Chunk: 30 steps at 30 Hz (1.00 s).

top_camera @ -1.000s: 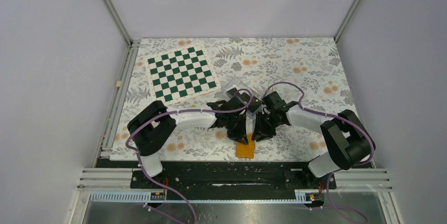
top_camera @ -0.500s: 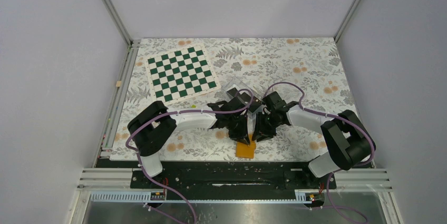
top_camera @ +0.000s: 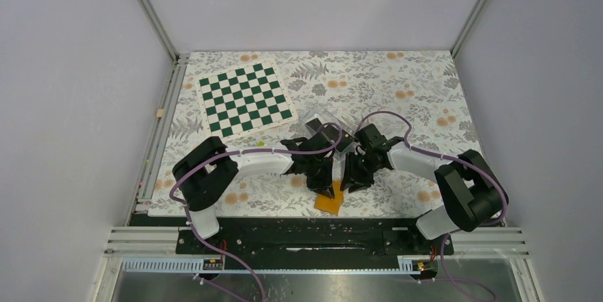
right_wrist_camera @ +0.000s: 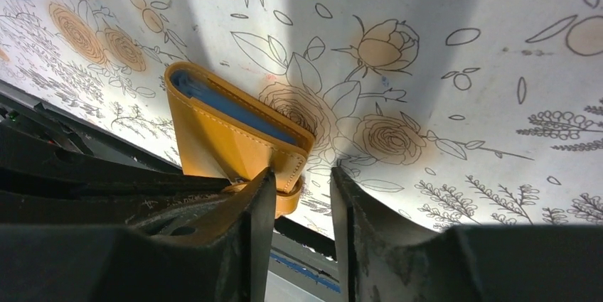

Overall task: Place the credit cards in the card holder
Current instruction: Close the card holder at the center of the board.

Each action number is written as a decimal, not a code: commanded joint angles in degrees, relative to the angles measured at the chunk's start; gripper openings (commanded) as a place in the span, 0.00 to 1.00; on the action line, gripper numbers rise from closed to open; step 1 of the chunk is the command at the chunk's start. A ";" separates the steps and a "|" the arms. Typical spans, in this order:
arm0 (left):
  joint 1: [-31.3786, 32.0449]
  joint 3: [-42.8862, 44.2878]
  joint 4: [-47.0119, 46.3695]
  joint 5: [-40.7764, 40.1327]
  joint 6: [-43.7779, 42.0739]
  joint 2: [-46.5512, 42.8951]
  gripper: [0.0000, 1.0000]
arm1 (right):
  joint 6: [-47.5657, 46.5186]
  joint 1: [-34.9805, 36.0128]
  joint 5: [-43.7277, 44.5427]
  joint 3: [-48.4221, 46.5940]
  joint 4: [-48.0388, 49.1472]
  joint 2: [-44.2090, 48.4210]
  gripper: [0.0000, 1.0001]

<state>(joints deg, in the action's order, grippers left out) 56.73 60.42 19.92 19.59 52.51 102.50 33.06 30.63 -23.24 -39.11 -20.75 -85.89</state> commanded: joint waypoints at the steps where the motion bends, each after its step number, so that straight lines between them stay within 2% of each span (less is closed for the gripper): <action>1: 0.52 1.50 2.14 -2.28 -1.46 0.97 0.00 | -1.60 0.13 0.68 0.50 -2.57 3.79 0.45; 3: 0.65 1.33 2.16 -2.37 -1.42 1.10 0.00 | -1.72 0.16 0.29 1.04 -2.80 6.31 0.48; 5: 0.72 1.21 2.07 -2.67 -1.28 1.13 0.00 | -1.60 0.18 -0.31 1.68 -2.98 8.67 0.47; 11: 0.66 1.93 2.05 -2.70 -1.83 1.02 0.00 | -1.11 0.82 -3.98 3.33 -1.67 11.20 0.31; 18: 0.67 4.58 3.79 -3.39 -2.85 0.63 0.00 | 0.51 2.81 -5.27 2.55 0.62 8.15 0.17; 22: 0.62 5.60 4.47 -3.69 -3.43 0.81 0.00 | 0.99 3.72 -4.57 1.01 1.21 5.43 0.13; 30: 0.58 5.88 4.45 -2.45 -3.78 2.84 0.00 | 1.21 3.95 -2.38 -0.89 1.54 2.18 0.13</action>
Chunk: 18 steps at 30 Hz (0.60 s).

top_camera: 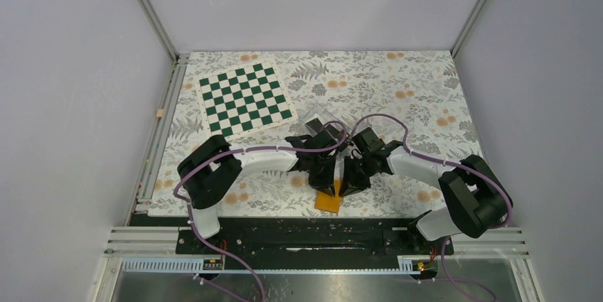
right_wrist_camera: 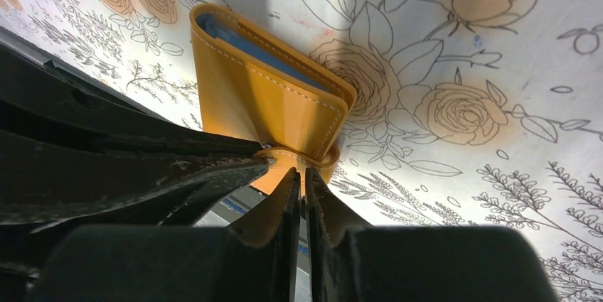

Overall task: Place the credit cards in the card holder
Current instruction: Close the card holder at the center of the board.

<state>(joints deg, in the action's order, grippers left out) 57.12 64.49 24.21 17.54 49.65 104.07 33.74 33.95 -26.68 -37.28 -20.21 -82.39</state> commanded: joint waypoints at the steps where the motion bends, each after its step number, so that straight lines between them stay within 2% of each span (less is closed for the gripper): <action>1: 0.18 1.74 0.14 -0.43 -0.87 1.30 0.00 | 0.54 0.65 1.09 -2.91 1.11 -1.64 0.13; 4: 0.18 1.77 0.20 -0.44 -0.95 1.17 0.04 | 0.60 0.93 1.53 -2.91 1.37 -2.92 0.13; 10: 0.07 2.59 2.33 -1.86 -1.07 -0.71 0.28 | 0.80 1.15 2.94 -1.34 0.96 -3.62 0.13; 13: -0.21 2.28 2.29 -1.49 -0.72 -1.31 0.29 | 0.80 1.28 3.40 -0.72 0.98 -3.61 0.13; 18: -0.24 1.92 1.72 -0.23 -0.63 -1.25 0.25 | 0.80 1.29 3.47 -0.51 0.96 -3.79 0.13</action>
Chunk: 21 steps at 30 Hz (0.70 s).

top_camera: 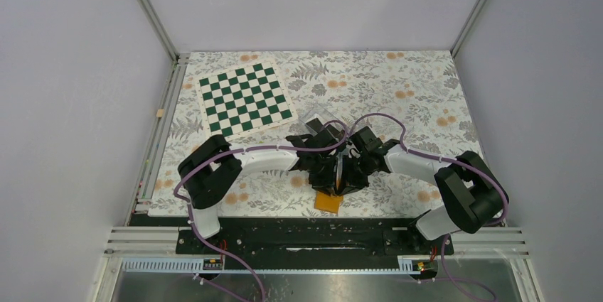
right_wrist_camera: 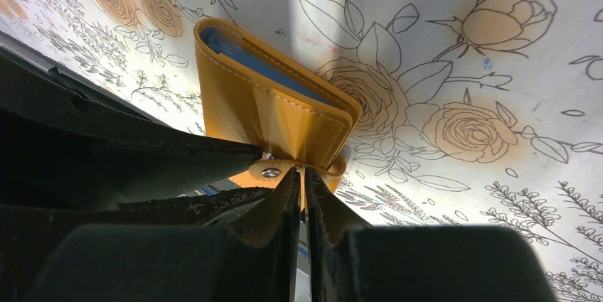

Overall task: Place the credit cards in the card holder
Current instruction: Close the card holder at the center of the board.

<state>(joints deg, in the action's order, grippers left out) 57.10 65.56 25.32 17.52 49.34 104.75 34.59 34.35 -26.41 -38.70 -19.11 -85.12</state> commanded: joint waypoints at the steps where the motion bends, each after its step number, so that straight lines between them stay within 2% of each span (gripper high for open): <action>1: -0.23 0.73 0.66 -0.02 -0.30 -1.96 0.24 | -0.05 0.87 3.25 0.92 -0.06 -1.08 0.13; 11: -0.22 -3.55 -3.74 1.42 2.44 -4.43 0.19 | -0.13 0.90 3.00 0.71 -0.16 -1.62 0.13; 21: -0.24 -4.32 -5.85 1.20 3.43 -4.68 0.08 | -0.22 0.89 2.75 0.62 -0.13 -1.54 0.13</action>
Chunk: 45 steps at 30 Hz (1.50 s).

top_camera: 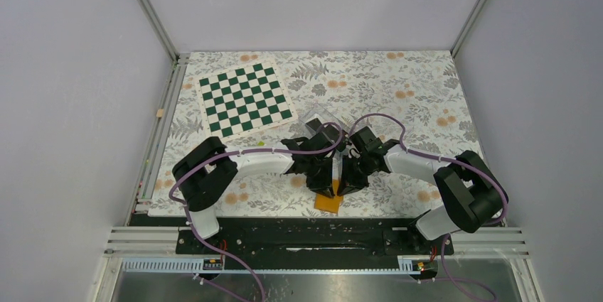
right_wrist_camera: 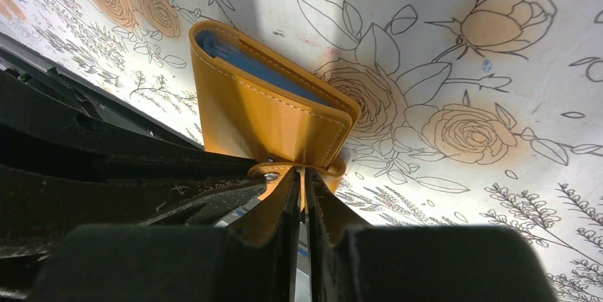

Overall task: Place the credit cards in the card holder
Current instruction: Close the card holder at the center of the board.

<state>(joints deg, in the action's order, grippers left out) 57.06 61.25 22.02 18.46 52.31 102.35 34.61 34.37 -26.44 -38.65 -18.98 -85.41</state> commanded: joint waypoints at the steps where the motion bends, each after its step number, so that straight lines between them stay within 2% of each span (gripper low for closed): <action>1: -0.27 0.19 -2.51 0.25 0.34 -2.02 0.07 | -0.27 0.86 2.67 0.64 -0.28 -1.13 0.13; 4: -0.30 0.85 -2.25 0.45 0.00 -1.23 0.00 | -0.44 0.87 2.34 0.54 -0.25 -0.48 0.15; 17: -0.40 3.80 0.53 -0.32 -2.39 -2.23 0.00 | -1.13 0.86 3.90 1.18 0.25 9.10 0.25; 45: -0.61 4.84 3.82 -3.62 -4.15 0.52 0.00 | -0.19 1.37 0.19 -0.51 2.88 2.39 0.21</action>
<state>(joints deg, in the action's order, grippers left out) 56.73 64.51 25.10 16.91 48.88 102.89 34.37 34.83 -25.21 -37.60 -17.08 -82.37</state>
